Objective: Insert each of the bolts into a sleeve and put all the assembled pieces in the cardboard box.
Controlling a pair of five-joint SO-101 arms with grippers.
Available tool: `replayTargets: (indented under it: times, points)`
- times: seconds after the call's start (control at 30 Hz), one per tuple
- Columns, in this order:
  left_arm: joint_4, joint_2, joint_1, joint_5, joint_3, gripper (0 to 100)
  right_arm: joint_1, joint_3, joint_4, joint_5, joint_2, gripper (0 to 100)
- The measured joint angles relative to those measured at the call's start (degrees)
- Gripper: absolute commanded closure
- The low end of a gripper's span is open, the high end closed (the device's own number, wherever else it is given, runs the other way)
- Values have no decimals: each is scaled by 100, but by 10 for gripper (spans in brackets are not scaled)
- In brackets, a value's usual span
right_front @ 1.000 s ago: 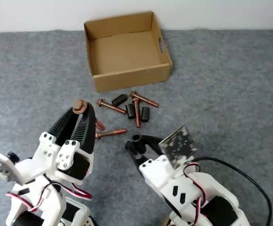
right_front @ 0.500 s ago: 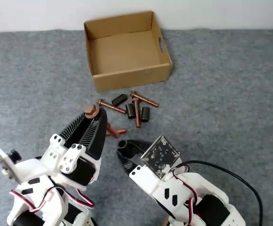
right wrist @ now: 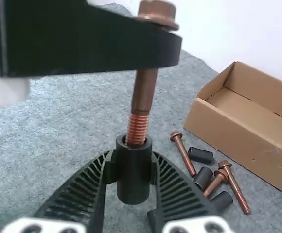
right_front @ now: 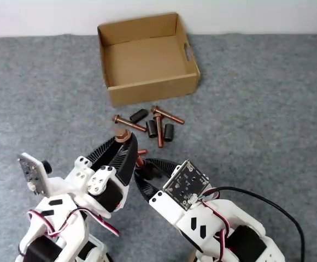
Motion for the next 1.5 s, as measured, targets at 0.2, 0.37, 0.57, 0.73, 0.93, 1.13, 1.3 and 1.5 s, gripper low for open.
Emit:
replayTargets:
  times: [0.2,0.37,0.57,0.73,0.93,1.13,1.3,1.5]
  points:
    - [571,-44,413,-176,62,994,0,9,0,0,0,991]
    - [1257,-53,695,-853,53,944,-9,-35,0,0,0,991]
    - [1767,-62,695,-1345,-18,695,167,-26,9,9,9,991]
    - [1943,-62,651,-1310,-53,686,185,-35,18,88,-26,991]
    - [2004,-53,404,-1310,-237,694,211,-62,9,132,-70,991]
    - [2154,-53,-176,-1741,-545,918,1125,-79,0,-26,35,991]
    - [2084,-53,-1055,-2576,-35,992,2356,-387,0,-193,1037,991]
    - [1266,-53,-2215,-3508,1705,996,2875,-1996,0,-615,3262,991]
